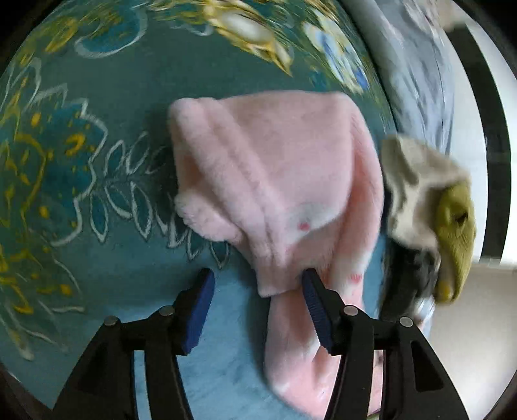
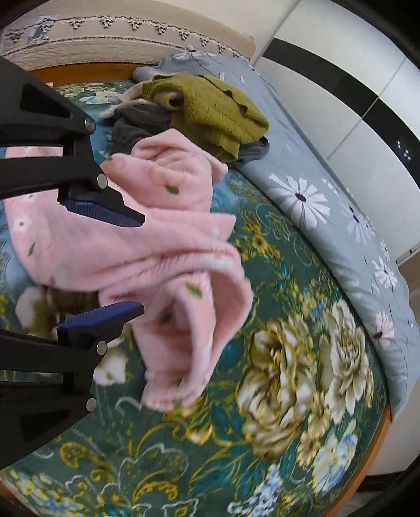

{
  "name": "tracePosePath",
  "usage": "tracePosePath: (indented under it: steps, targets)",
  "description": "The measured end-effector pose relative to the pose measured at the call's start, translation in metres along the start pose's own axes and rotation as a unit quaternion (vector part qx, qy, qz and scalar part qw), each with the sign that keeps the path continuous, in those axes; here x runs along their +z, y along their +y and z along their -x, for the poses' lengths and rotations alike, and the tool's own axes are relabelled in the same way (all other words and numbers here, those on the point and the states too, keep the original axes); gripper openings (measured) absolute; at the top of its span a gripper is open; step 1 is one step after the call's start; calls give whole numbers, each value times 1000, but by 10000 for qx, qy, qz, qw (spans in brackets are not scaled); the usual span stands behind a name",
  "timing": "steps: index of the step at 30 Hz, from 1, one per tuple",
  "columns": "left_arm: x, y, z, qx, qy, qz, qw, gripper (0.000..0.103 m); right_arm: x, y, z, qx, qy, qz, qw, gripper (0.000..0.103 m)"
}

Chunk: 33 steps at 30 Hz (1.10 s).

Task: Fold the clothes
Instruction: 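Lay the sleeve flat on the blanket and open the left tool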

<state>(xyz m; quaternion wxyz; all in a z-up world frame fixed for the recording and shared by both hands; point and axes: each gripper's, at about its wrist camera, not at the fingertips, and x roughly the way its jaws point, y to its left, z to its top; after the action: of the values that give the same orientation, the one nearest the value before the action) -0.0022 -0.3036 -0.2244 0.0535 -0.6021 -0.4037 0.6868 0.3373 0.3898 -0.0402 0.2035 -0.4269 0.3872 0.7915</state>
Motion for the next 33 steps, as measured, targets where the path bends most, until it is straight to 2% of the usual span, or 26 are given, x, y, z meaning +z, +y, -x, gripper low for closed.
tracePosePath:
  steps: [2, 4, 6, 9, 10, 12, 16, 18, 20, 23, 26, 28, 33]
  targets:
    - [0, 8, 1, -513, -151, 445, 9976, 58, -3, -5, 1, -82, 1, -64, 9999, 52]
    - [-1, 17, -2, -998, -69, 932, 9906, 57, -7, -10, -2, -140, 38, -192, 9997, 52]
    - [-3, 16, -6, -970, -19, 994, 9903, 51, -11, -11, -7, -80, 133, -337, 9993, 52]
    - [-8, 12, -10, -714, 56, 973, 9927, 27, -16, -10, -12, -10, 200, -432, 9989, 52]
    - [-9, 12, -9, -717, 35, 993, 9925, 12, -17, -10, -12, -6, 205, -443, 9988, 52]
    - [-9, 7, 0, -657, -62, 879, 9939, 10, -18, -10, -11, -2, 213, -460, 9987, 52]
    - [7, -12, 41, -105, -518, 5, 9986, 10, -19, -11, -7, -15, 185, -480, 9987, 52]
    - [24, -19, 67, 315, -939, -492, 9939, 10, -18, -13, -4, -50, 149, -483, 9987, 52]
    - [43, -20, 95, 815, -1342, -942, 9831, 9, -19, -16, -4, -115, 137, -508, 9986, 52]
    - [67, -1, 120, 1201, -1523, -1038, 9755, 9, -22, -21, -5, -182, 152, -591, 9980, 52]
    - [78, 23, 127, 1565, -1588, -1037, 9693, 9, -28, -23, -6, -223, 192, -627, 9976, 52]
    - [80, 35, 121, 1965, -1606, -1120, 9608, 9, -31, -24, -5, -258, 212, -608, 9976, 52]
    - [80, 69, 105, 2400, -1290, -804, 9588, 9, -34, -26, -3, -294, 242, -586, 9976, 52]
